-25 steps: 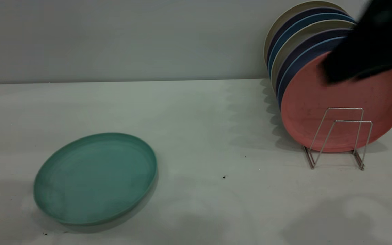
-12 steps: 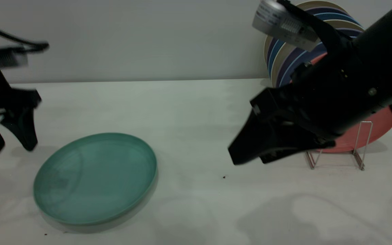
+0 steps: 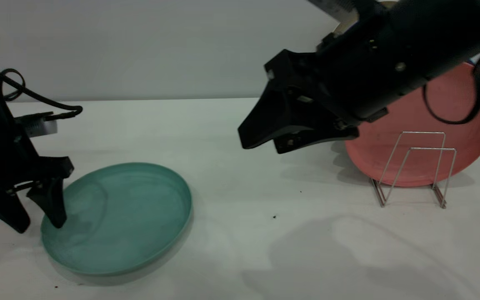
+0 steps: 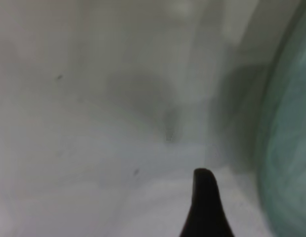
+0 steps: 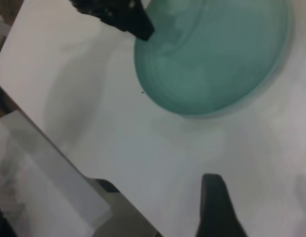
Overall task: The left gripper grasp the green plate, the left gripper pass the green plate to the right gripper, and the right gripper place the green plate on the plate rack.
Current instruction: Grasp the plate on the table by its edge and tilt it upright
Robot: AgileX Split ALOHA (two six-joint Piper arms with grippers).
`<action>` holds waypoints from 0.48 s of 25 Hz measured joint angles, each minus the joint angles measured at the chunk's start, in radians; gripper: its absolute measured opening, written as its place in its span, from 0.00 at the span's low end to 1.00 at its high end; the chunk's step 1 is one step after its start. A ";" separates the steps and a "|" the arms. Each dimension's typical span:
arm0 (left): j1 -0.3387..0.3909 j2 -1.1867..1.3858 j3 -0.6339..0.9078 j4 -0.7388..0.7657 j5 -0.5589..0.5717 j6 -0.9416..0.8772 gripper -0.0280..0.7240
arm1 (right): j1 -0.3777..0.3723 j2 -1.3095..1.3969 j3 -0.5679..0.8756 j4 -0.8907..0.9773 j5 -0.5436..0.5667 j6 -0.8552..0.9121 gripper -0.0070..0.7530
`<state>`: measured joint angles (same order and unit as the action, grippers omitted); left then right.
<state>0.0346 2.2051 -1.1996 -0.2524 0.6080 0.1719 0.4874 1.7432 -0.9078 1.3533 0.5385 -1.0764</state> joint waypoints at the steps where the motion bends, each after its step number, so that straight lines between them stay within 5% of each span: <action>1: 0.000 0.004 -0.001 -0.021 -0.008 0.011 0.78 | -0.003 0.017 -0.016 -0.001 0.014 0.004 0.65; 8: -0.001 0.032 -0.002 -0.092 -0.048 0.046 0.76 | -0.082 0.164 -0.122 -0.017 0.134 0.030 0.65; 12: -0.017 0.033 -0.002 -0.093 -0.067 0.046 0.67 | -0.138 0.208 -0.145 -0.021 0.168 0.030 0.65</action>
<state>0.0176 2.2385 -1.2016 -0.3457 0.5407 0.2179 0.3491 1.9516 -1.0527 1.3327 0.7066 -1.0465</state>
